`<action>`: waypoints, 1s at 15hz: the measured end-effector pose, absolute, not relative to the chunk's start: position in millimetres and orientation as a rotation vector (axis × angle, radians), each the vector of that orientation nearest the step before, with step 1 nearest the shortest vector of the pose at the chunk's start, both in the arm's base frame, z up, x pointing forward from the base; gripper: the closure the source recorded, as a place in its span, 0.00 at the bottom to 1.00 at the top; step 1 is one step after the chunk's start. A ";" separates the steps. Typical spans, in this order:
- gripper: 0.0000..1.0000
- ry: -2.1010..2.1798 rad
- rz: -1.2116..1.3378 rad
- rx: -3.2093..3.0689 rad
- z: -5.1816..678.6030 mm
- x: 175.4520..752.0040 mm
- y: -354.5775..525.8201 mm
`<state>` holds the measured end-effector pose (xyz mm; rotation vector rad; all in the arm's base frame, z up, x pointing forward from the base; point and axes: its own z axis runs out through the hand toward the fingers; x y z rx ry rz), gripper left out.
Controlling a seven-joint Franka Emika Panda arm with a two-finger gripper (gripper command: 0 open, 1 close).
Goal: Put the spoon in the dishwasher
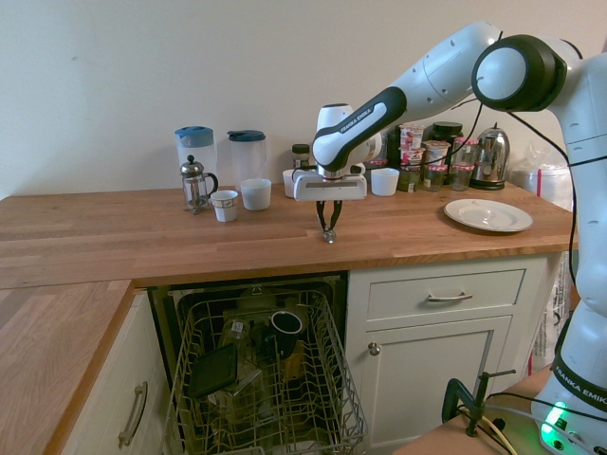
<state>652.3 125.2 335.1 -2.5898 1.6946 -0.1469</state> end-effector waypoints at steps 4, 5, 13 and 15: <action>1.00 1.691 -0.131 -2.587 337.0 651.6 121.8; 1.00 1.691 -0.130 -2.588 337.3 650.6 121.1; 1.00 1.601 -0.180 -2.606 386.1 590.6 139.5; 1.00 1.564 -0.199 -2.623 392.0 561.6 163.5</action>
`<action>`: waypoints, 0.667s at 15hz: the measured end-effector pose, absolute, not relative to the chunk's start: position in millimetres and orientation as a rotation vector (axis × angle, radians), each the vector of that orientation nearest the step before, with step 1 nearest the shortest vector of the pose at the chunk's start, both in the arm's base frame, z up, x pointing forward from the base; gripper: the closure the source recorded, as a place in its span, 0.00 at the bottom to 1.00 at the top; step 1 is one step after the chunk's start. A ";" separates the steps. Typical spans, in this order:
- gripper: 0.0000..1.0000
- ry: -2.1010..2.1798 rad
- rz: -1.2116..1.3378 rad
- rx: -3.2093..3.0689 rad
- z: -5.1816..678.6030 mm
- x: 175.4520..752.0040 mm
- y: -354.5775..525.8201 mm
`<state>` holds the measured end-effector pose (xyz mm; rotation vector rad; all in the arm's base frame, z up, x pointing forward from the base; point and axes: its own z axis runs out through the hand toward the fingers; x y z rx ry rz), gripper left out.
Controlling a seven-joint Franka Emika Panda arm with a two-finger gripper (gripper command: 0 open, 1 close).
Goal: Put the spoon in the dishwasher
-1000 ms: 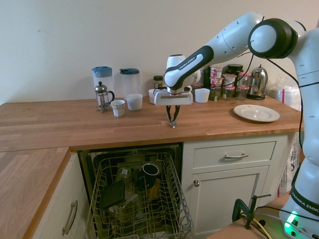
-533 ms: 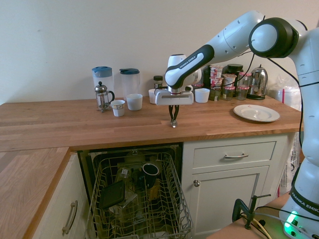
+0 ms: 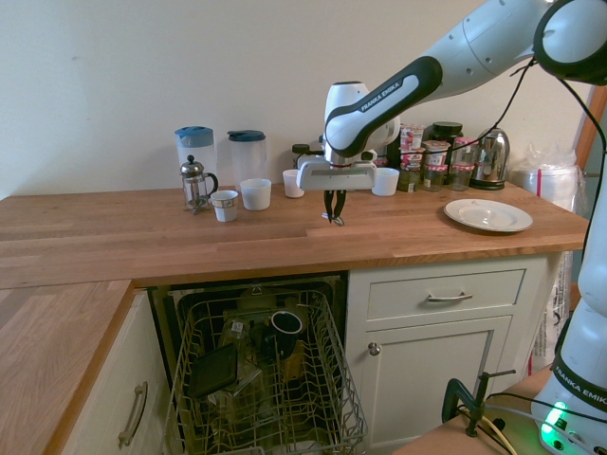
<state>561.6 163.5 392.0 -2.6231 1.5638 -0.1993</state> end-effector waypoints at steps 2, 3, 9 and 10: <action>1.00 1.536 -0.223 -2.632 392.1 530.4 186.9; 1.00 1.529 -0.241 -2.634 391.8 514.0 198.4; 1.00 1.521 -0.333 -2.610 388.5 456.4 244.1; 1.00 1.518 -0.343 -2.613 388.6 455.8 245.3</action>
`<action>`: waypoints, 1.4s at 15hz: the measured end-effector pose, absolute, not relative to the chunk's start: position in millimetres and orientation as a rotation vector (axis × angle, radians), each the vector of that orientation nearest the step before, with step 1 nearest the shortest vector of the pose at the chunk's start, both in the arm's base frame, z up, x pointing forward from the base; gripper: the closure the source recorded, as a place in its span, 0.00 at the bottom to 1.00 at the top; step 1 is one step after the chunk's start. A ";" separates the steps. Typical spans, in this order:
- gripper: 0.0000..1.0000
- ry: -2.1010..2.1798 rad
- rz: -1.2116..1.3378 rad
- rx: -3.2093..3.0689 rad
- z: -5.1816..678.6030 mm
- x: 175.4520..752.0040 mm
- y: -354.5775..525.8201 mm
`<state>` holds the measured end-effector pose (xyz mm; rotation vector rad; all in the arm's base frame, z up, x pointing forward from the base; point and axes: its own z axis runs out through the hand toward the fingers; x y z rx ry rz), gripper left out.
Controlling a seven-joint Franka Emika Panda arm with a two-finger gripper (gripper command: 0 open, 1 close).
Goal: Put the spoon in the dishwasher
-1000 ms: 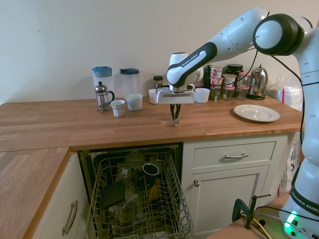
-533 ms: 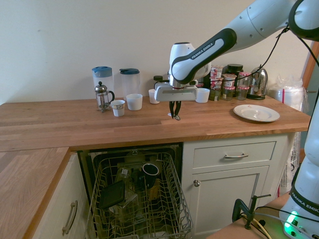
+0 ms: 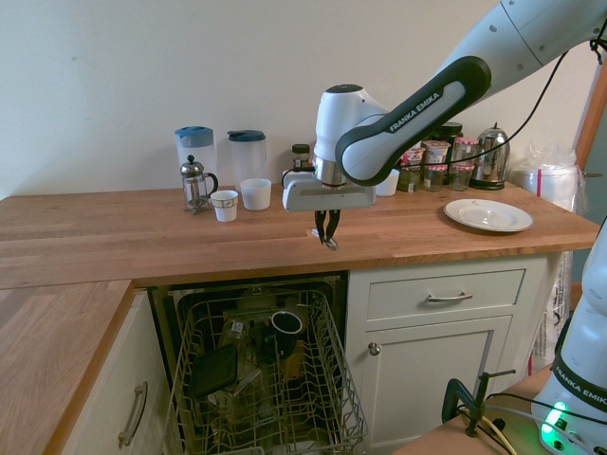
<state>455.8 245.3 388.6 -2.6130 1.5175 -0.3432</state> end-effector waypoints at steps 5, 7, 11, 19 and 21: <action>1.00 1.537 -0.414 -2.573 385.9 432.9 282.7; 1.00 1.534 -0.422 -2.570 377.0 407.6 310.4; 1.00 1.492 -0.439 -2.590 361.8 348.9 363.0; 1.00 1.472 -0.445 -2.647 276.7 274.3 383.4; 1.00 1.478 -0.402 -2.658 245.7 273.4 381.6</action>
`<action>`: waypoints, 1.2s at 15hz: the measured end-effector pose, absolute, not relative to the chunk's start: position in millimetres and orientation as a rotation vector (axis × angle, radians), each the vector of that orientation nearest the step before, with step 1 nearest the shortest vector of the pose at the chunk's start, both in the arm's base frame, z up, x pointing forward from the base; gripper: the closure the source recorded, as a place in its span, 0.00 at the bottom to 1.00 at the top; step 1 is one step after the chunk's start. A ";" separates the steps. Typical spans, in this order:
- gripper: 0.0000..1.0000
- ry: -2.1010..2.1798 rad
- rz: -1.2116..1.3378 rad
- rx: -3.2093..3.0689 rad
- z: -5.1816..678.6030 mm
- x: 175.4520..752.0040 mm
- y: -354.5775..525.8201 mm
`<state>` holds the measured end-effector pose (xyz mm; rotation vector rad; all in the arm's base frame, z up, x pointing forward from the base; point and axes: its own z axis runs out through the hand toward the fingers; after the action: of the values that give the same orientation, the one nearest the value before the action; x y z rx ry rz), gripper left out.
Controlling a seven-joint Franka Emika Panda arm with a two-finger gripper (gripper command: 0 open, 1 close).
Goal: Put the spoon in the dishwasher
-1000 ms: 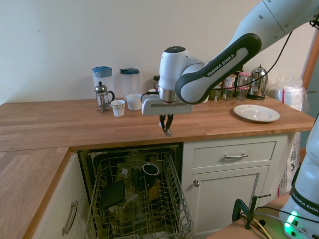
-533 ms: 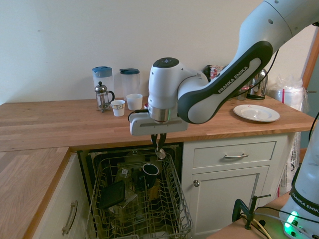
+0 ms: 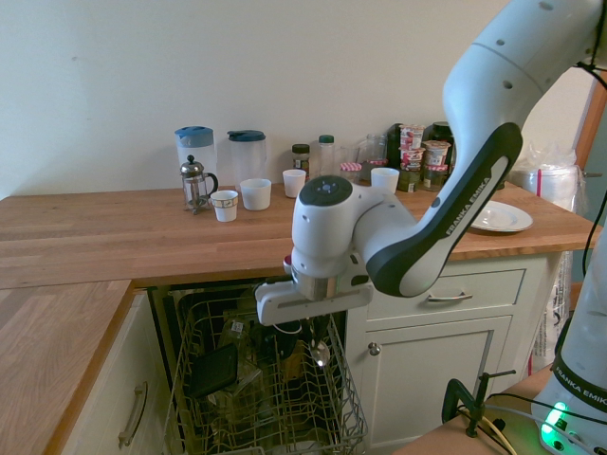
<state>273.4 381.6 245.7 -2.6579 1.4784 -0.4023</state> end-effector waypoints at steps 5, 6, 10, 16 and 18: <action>1.00 1.518 -0.313 -2.680 177.3 294.0 370.1; 1.00 1.522 -0.303 -2.686 165.9 298.6 370.1; 1.00 1.545 -0.259 -2.693 127.9 316.5 371.9; 0.00 1.557 -0.233 -2.705 99.9 327.8 371.1; 0.00 1.559 -0.235 -2.705 92.1 333.9 368.3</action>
<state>333.9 368.3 92.1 -2.7053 1.5594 -0.2349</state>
